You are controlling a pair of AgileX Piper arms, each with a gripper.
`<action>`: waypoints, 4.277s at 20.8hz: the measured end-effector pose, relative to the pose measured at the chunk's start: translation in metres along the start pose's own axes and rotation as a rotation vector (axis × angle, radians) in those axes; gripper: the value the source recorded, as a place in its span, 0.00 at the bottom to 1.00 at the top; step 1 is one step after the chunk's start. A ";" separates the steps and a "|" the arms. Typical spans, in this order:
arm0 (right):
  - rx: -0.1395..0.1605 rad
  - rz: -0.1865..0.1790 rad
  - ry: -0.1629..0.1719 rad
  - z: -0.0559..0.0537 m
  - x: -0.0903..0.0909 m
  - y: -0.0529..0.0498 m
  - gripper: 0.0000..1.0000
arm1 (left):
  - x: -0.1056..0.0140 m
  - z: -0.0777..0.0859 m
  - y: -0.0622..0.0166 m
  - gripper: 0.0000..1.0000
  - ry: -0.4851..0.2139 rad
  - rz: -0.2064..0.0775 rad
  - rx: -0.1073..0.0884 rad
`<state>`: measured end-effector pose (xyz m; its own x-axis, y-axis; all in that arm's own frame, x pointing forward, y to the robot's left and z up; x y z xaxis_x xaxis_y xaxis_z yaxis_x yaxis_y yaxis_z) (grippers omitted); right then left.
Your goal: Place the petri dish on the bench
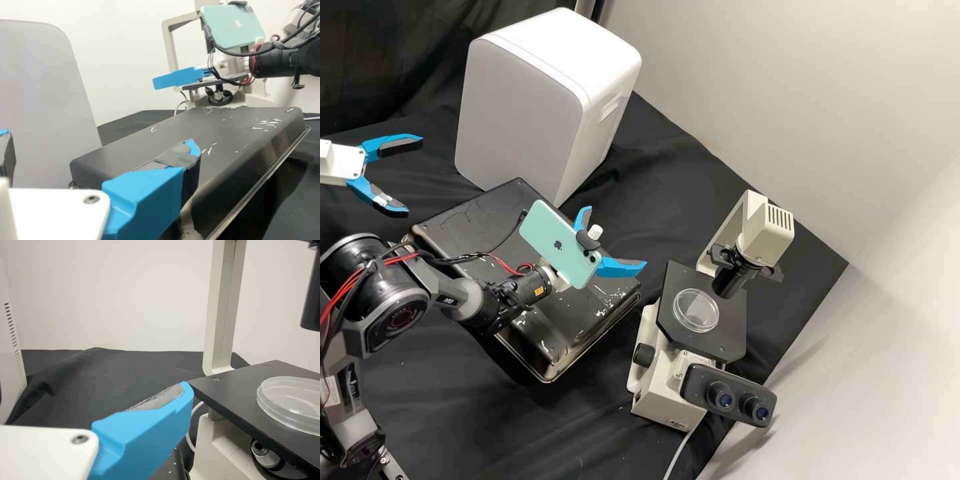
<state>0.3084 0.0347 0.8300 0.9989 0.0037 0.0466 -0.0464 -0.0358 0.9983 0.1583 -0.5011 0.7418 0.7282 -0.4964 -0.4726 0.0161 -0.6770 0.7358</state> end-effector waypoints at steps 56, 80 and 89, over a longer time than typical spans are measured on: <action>0.067 0.111 -0.120 0.048 -0.012 0.045 1.00 | 0.001 0.005 -0.0028 1.00 -0.046 -0.019 0.017; 0.058 0.179 -0.130 0.050 -0.018 0.064 1.00 | 0.001 0.005 -0.0030 1.00 -0.046 -0.020 0.016; 0.045 0.179 -0.171 0.063 -0.017 0.064 1.00 | 0.002 0.004 -0.0048 1.00 -0.045 -0.029 0.011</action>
<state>0.2888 -0.0304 0.8912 0.9614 -0.1753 0.2119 -0.2262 -0.0652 0.9719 0.1564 -0.5010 0.7354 0.6958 -0.5002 -0.5155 0.0288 -0.6976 0.7159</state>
